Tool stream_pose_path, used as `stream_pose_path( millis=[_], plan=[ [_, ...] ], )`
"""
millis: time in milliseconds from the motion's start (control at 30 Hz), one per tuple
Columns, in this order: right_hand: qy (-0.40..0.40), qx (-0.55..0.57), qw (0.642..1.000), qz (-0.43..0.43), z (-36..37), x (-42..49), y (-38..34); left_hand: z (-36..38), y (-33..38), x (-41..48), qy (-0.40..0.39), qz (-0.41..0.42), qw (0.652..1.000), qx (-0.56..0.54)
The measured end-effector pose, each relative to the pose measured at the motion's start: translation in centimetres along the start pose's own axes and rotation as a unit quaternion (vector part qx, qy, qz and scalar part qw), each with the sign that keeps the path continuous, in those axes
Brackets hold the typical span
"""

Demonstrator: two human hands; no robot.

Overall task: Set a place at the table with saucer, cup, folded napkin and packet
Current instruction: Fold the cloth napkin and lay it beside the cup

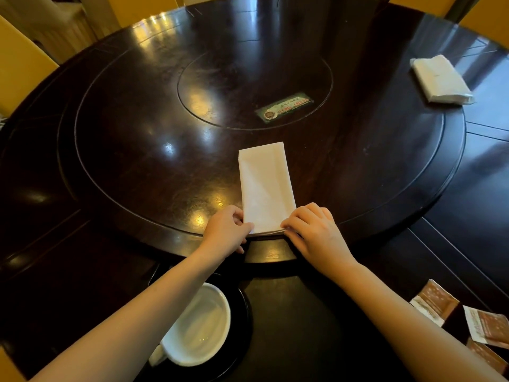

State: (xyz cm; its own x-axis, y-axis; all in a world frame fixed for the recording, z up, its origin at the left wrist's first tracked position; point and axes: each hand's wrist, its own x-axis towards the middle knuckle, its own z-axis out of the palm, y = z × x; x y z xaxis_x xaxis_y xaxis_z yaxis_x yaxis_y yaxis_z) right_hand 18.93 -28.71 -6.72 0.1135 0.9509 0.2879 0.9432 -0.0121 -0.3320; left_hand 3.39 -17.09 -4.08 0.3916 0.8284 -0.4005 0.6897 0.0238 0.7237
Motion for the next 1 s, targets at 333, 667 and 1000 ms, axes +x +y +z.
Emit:
stream_pose_path(
  millis=[333, 667, 1000],
  plan=[
    [0.050, 0.132, 0.986, 0.086, 0.2, 0.4, 0.1, 3.4, 1.4, 4.5, 0.093, 0.299, 0.885, 0.346],
    [-0.174, -0.087, 0.980, 0.041, 4.2, 14.1, 4.0, 5.5, -0.4, 5.9, 0.041, 0.269, 0.873, 0.406],
    [-0.179, -0.177, 0.966, 0.066, 4.7, 18.0, 7.2, 5.6, -1.0, 4.7, 0.053, 0.219, 0.896, 0.383]
  ],
)
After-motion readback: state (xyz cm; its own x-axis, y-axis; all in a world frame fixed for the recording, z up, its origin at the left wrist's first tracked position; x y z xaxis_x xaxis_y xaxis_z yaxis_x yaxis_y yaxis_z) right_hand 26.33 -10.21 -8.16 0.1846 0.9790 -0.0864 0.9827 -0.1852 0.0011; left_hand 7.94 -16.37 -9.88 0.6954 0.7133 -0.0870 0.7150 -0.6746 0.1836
